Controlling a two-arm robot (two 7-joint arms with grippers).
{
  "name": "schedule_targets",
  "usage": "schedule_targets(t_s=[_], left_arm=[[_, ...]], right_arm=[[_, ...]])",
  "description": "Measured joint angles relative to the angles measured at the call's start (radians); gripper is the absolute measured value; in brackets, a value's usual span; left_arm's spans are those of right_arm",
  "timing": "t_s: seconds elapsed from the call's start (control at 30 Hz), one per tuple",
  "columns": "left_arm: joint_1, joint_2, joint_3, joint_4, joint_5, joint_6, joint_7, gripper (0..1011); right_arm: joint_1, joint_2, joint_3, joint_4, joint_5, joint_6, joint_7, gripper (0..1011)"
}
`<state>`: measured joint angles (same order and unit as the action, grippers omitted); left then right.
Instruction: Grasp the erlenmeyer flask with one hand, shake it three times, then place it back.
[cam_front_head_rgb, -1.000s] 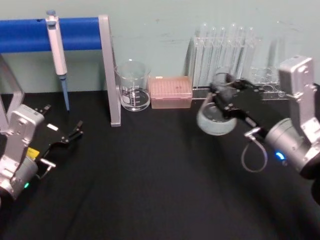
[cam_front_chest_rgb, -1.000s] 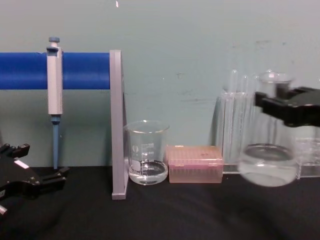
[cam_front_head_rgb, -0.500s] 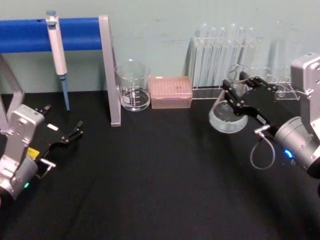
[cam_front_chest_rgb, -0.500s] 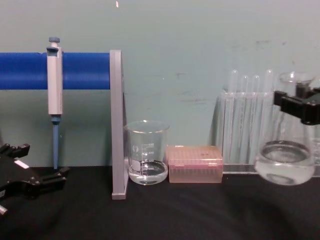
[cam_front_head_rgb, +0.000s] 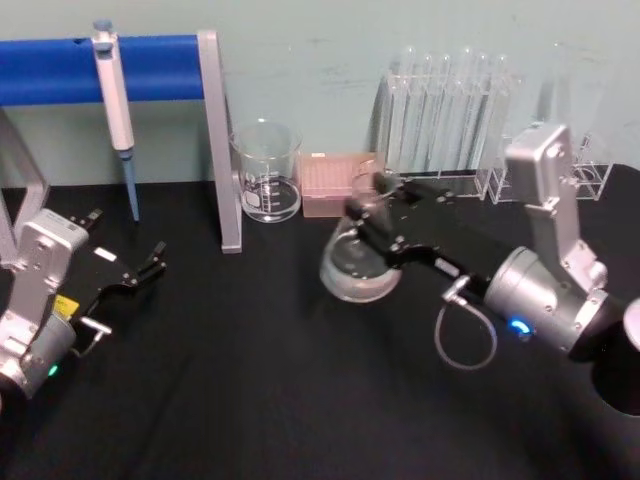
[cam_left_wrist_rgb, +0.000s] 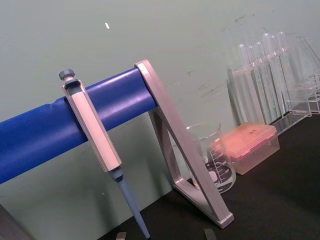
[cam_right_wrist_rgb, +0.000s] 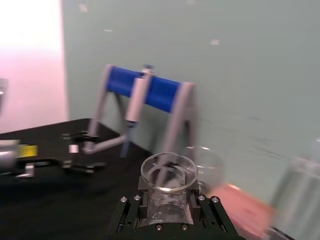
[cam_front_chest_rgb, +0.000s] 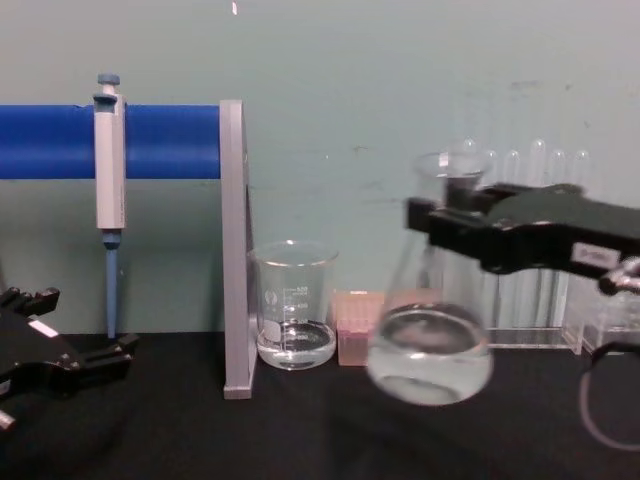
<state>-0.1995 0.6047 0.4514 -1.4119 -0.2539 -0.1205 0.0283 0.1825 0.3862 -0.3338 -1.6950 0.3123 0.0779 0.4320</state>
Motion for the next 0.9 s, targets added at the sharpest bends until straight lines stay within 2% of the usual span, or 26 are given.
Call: schedule_targets(t_s=[0.17,0.33,0.9], left_arm=[[0.0,0.0,0.0,0.0,0.0,0.0,0.0,1001],[0.0,0.0,0.0,0.0,0.0,0.0,0.0,1001],[0.0,0.0,0.0,0.0,0.0,0.0,0.0,1001]], right_arm=[[0.026,0.011,-0.047,0.012,0.031,-0.008,0.066,453],[0.048,0.019,-0.077,0.026,0.055,-0.014,0.102,453],[0.075,0.047,-0.114,0.046,0.095,-0.027,0.098,453]])
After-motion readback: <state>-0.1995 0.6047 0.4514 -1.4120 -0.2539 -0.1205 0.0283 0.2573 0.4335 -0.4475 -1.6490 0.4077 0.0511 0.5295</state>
